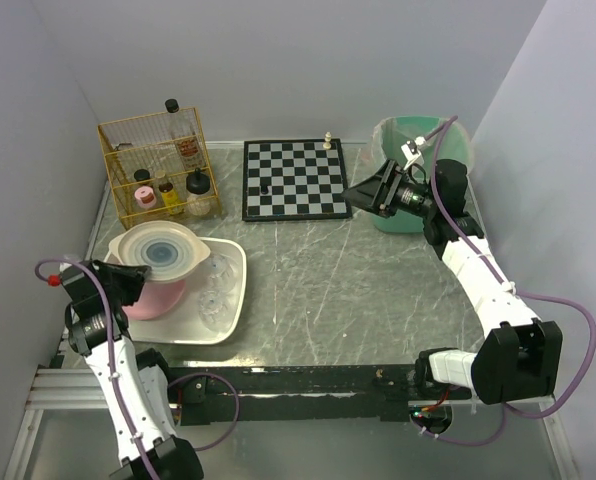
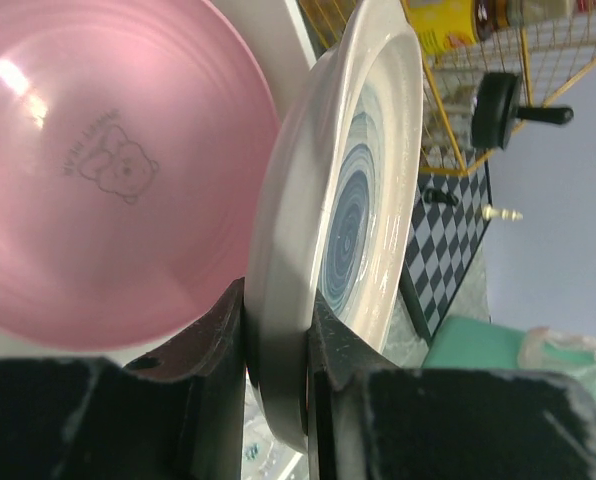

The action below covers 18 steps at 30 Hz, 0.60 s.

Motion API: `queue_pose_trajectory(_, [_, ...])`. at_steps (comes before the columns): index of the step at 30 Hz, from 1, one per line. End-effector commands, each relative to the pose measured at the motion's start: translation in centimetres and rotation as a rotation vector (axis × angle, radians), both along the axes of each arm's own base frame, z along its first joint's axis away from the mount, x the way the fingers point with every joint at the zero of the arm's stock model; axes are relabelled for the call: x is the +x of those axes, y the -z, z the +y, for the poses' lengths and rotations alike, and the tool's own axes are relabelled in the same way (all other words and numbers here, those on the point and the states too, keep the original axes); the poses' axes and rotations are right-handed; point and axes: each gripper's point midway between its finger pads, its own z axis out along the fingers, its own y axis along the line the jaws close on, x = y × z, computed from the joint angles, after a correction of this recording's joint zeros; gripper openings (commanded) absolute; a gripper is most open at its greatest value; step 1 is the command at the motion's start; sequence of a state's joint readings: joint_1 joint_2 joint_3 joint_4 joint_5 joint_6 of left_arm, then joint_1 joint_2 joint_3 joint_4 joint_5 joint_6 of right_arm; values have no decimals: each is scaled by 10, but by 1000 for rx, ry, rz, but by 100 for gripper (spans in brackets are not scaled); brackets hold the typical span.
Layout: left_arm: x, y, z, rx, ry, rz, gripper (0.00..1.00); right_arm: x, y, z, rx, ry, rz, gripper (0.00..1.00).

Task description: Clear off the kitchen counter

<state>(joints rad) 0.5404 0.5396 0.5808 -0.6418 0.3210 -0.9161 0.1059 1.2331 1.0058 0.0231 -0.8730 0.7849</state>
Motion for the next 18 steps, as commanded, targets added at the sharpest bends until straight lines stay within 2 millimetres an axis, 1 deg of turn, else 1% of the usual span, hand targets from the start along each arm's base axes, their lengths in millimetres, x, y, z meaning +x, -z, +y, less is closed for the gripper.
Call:
queue_pose_trajectory(1, [8, -29, 14, 26, -79, -128, 1, -4, -16, 4, 32, -36, -66, 75])
queue_pose_trajectory(3, [4, -20, 20, 30, -122, -96, 1, -5, -17, 5, 36, -38, -66, 74])
queue_pose_trajectory(10, [-7, 8, 30, -1, -207, -23, 1, -6, -16, 6, 45, -49, -61, 74])
queue_pose_trajectory(15, [-14, 8, 40, 15, -273, 6, 1, -6, -15, 8, 51, -57, -58, 74])
queue_pose_trajectory(18, [-19, 13, 45, 6, -324, 38, 1, -5, -14, 8, 54, -60, -54, 74])
